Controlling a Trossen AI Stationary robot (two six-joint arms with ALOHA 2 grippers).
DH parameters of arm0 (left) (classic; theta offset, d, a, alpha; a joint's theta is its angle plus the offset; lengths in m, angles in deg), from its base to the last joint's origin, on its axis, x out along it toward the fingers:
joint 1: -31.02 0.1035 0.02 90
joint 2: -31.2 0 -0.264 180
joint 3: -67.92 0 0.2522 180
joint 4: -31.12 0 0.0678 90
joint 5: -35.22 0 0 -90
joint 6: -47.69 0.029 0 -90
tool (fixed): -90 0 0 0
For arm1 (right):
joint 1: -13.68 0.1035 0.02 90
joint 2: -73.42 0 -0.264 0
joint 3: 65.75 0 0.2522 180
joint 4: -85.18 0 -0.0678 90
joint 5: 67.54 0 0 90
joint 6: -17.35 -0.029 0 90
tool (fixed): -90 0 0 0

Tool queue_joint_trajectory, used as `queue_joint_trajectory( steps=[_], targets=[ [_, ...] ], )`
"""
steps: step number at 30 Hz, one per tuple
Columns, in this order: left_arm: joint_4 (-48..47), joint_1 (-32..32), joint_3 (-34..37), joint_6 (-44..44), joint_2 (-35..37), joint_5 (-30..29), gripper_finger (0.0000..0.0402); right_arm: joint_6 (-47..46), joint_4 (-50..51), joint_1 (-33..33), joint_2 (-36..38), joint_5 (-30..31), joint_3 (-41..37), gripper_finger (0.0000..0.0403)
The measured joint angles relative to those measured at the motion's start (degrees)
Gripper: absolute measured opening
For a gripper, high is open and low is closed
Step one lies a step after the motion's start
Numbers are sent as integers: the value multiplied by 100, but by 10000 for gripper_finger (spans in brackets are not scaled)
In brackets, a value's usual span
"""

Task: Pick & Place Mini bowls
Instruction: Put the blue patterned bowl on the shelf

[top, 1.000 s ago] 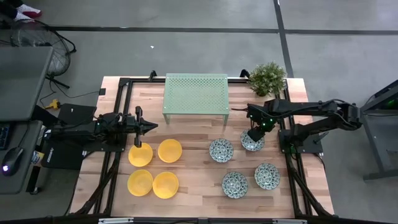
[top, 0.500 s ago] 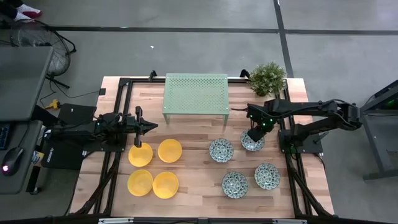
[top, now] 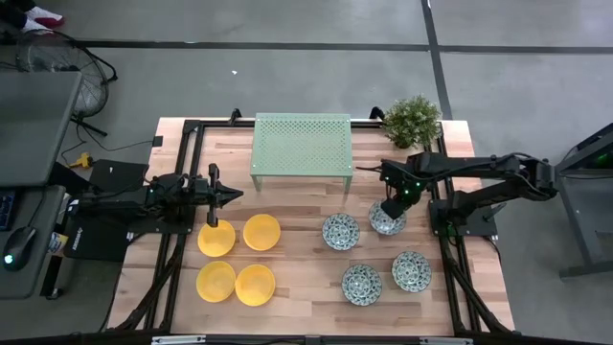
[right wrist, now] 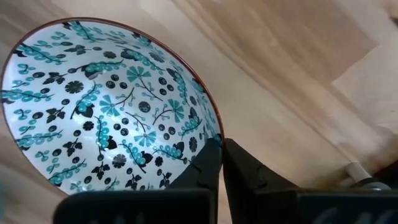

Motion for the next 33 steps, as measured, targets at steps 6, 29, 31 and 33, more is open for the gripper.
queue_joint_trajectory(
  steps=[6,29,31,33],
  targets=[
    [0,1,0,1,0,0,7,8,108,0,92,-66,175,0],
    [0,0,0,1,1,0,7,250,745,0,128,-150,1095,0],
    [1,0,0,1,0,0,7,261,764,0,128,-151,1132,0],
    [0,0,0,0,0,1,7,256,788,6,128,-206,1173,0]
  ],
)
